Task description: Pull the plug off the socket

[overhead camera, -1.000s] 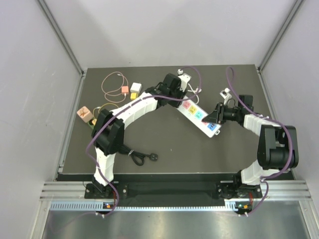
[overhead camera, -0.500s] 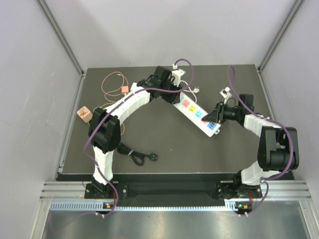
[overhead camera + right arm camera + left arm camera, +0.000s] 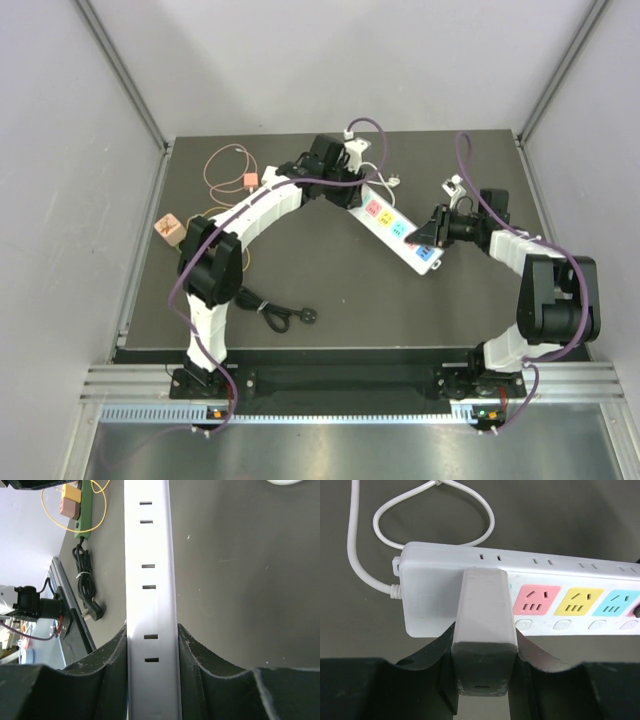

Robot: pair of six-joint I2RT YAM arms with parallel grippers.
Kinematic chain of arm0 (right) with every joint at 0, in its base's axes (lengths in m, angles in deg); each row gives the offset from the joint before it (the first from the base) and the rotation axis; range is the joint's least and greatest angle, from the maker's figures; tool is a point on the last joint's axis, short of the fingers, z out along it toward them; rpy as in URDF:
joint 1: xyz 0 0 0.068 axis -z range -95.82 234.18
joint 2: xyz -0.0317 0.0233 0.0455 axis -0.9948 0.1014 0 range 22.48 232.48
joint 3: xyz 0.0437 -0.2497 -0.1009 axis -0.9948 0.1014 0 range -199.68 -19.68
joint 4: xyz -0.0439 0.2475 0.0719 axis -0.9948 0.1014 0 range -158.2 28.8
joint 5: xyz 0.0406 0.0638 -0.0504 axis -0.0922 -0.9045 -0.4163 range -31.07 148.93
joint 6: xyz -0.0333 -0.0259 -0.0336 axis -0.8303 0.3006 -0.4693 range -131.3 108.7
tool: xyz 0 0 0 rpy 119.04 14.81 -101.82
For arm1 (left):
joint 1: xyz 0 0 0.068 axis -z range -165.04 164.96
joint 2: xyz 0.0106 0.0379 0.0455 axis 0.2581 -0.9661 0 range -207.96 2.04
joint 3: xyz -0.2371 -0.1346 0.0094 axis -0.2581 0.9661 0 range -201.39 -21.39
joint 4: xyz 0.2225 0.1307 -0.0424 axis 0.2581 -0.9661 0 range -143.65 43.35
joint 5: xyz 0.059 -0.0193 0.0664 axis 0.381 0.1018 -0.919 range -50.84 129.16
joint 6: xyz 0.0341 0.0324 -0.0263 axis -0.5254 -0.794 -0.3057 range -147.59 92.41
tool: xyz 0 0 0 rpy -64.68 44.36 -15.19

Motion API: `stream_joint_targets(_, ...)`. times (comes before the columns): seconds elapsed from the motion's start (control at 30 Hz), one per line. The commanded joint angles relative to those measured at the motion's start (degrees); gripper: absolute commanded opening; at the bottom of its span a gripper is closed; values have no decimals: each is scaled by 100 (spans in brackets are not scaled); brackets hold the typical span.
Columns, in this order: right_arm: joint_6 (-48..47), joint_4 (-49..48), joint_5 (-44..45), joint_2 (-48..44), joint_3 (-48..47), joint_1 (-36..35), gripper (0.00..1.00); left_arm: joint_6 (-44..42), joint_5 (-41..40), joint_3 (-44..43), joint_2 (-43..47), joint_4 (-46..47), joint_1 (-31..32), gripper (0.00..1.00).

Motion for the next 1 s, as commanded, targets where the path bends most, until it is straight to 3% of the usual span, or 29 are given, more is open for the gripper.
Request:
stream_joint_targets(0.0, 1, -236, 1454, -119, -135, 150, 0, 584, 811, -388, 676, 208, 72, 0)
stream_joint_targets(0.07, 1, -244, 1489, -136, -135, 141, 0, 390, -50, -310, 764, 163, 142, 0)
stream_joint_targets(0.1, 1, -244, 1498, -145, -135, 141, 0, 242, -960, -187, 860, 163, 221, 0)
stream_joint_targets(0.17, -8, -236, 1516, -154, -135, 150, 0, 83, -1381, -98, 922, 163, 283, 0)
stream_joint_targets(0.43, 10, -253, 1578, -154, -117, 150, 0, -568, 14, -124, 887, -276, 318, 0)
stream_joint_targets(0.63, -8, -262, 1543, -145, -126, 159, 0, -674, -968, -116, 984, -382, 275, 0)
stream_joint_targets(0.77, 1, -288, 1446, -145, -109, 203, 0, -376, -864, -28, 966, -277, -242, 0)
stream_joint_targets(0.97, 63, -341, 1341, -172, -91, 282, 0, 924, 102, 815, 967, 917, -1524, 0)
